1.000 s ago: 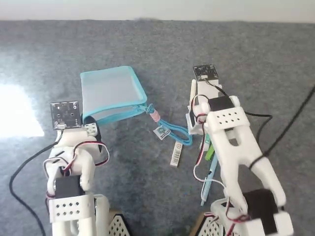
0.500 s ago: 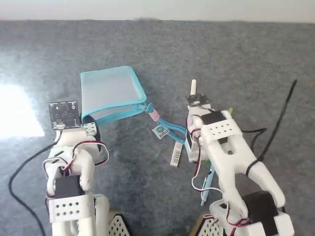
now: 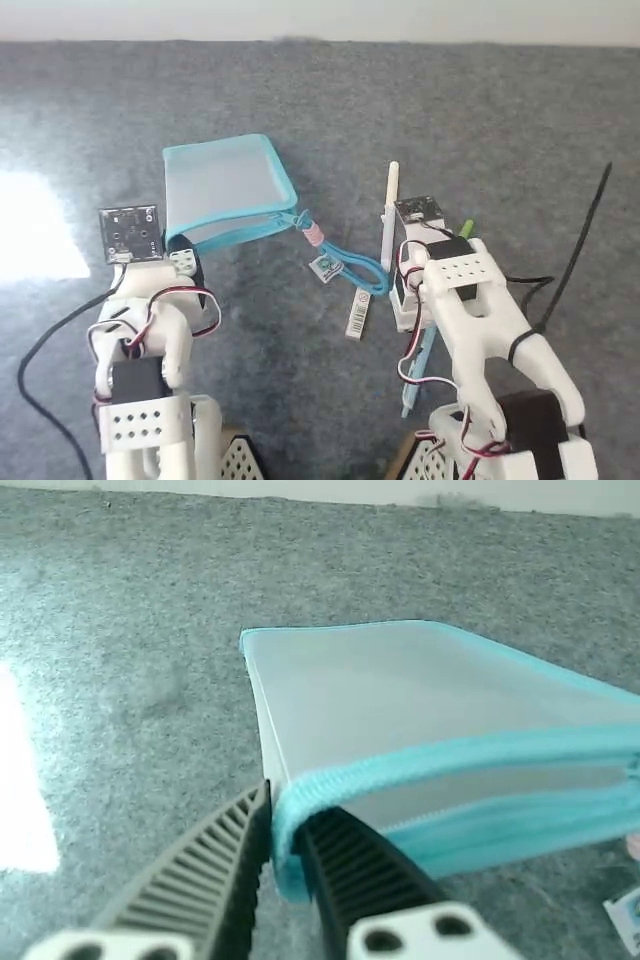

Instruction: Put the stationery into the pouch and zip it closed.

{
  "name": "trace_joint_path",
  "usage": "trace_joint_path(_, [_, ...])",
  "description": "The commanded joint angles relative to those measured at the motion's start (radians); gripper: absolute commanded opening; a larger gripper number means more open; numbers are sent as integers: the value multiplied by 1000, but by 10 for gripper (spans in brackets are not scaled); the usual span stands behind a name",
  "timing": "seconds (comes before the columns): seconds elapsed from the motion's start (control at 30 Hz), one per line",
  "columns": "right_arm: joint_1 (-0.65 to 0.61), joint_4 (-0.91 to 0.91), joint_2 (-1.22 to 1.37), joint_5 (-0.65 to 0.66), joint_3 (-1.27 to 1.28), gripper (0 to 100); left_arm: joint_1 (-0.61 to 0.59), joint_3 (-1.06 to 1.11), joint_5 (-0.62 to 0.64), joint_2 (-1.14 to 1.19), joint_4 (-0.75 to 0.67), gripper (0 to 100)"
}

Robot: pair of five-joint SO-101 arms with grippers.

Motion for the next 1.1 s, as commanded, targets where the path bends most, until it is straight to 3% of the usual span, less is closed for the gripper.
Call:
trace_joint_path(0.0, [-2,-25,35,17,-8,72,-5,-8,8,-3,-31,12])
trace_joint_path(0.2, [-1,-33,107,14,-9,164,-6,-8,8,-3,-31,12])
trace_joint_path(0.33, [59,-22,142,20,-9,262,-6,-8,8,-3,-29,12])
trace_joint_path(0.43, [113,13,142,21,-15,280,-6,-8,8,-3,-31,12])
trace_joint_path(0.57, [128,15,151,21,-25,219,-6,-8,8,-3,-31,12])
trace_joint_path(0.73, [130,-35,147,34,-28,12,-6,-8,8,-3,-31,12])
trace_joint_path(0.83, [131,-7,143,126,-51,16,-6,-8,8,-3,-31,12])
trace_joint_path(1.07, [133,22,151,209,-267,8,-6,-8,8,-3,-31,12])
